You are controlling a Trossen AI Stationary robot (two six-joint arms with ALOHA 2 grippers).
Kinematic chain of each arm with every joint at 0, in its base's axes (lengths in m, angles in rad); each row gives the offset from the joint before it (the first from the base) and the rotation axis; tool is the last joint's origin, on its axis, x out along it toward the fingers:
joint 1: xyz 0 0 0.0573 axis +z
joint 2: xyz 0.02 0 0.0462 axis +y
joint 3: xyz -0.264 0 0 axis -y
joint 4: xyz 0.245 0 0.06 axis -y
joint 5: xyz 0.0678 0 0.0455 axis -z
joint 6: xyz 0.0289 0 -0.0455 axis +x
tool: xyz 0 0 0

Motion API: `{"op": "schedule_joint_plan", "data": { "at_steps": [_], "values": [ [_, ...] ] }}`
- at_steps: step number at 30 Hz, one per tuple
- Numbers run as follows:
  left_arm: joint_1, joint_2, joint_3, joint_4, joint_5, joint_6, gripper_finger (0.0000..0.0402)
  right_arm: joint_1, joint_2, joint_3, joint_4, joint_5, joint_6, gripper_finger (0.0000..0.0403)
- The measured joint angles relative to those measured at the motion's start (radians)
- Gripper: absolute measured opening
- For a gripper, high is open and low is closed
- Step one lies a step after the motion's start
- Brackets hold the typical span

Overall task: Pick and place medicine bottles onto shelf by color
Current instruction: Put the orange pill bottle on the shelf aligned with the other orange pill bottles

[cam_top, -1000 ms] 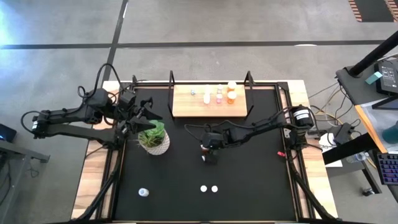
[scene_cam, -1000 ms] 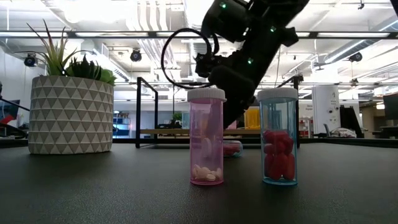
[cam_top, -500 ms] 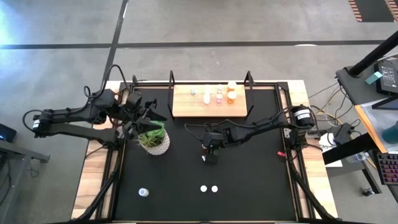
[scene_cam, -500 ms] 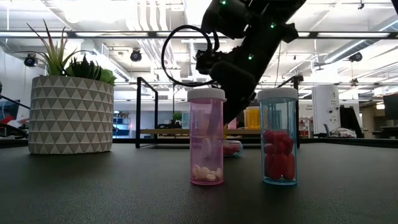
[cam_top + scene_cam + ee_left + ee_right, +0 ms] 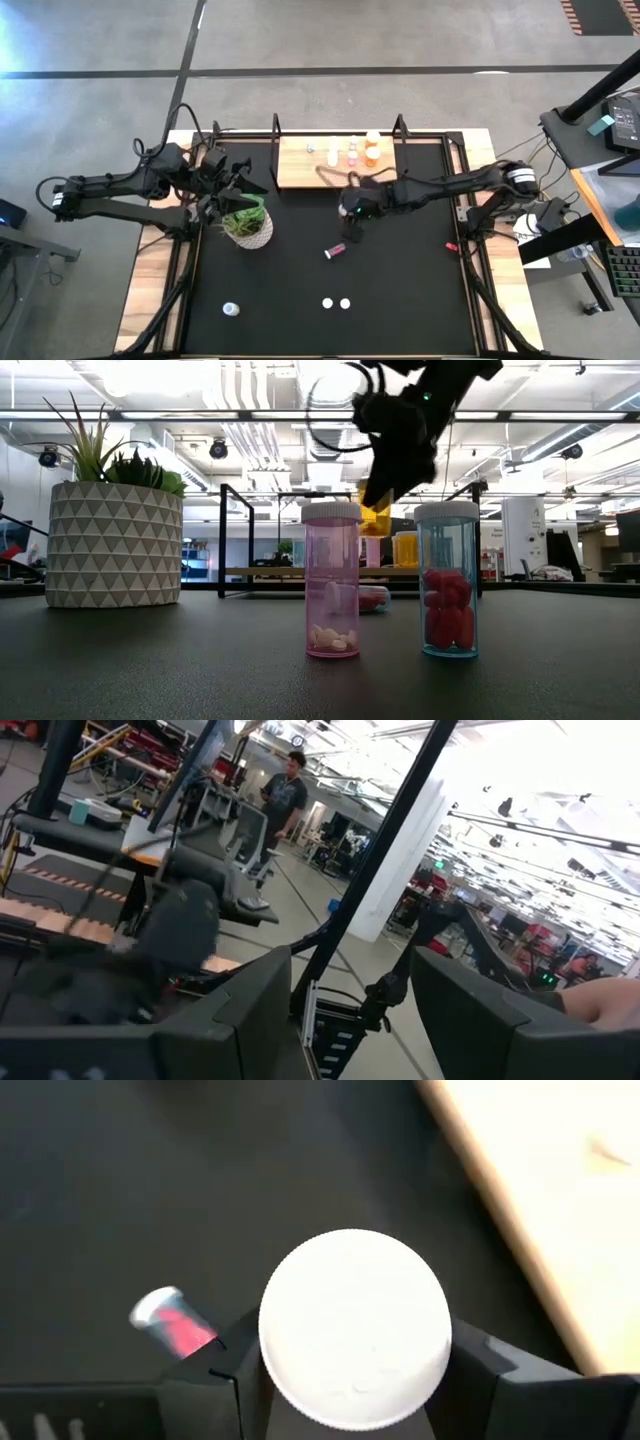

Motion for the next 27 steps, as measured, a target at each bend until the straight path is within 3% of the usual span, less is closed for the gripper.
{"op": "schedule_joint_plan", "data": {
  "at_steps": [8,16,27],
  "values": [
    [0.0,0.001,0.0,0.0,0.0,0.002,0.019,-0.116,-0.115,-0.099,-0.109,0.22,0.334,0.0185],
    [0.0,0.003,0.0,0.002,0.0,0.003,0.019,-0.182,-0.122,-0.201,-0.079,0.262,0.472,0.0185],
    [0.0,0.003,0.0,0.008,-0.001,0.001,0.019,-0.183,-0.094,-0.204,-0.034,0.298,0.581,0.0184]
  ]
}}
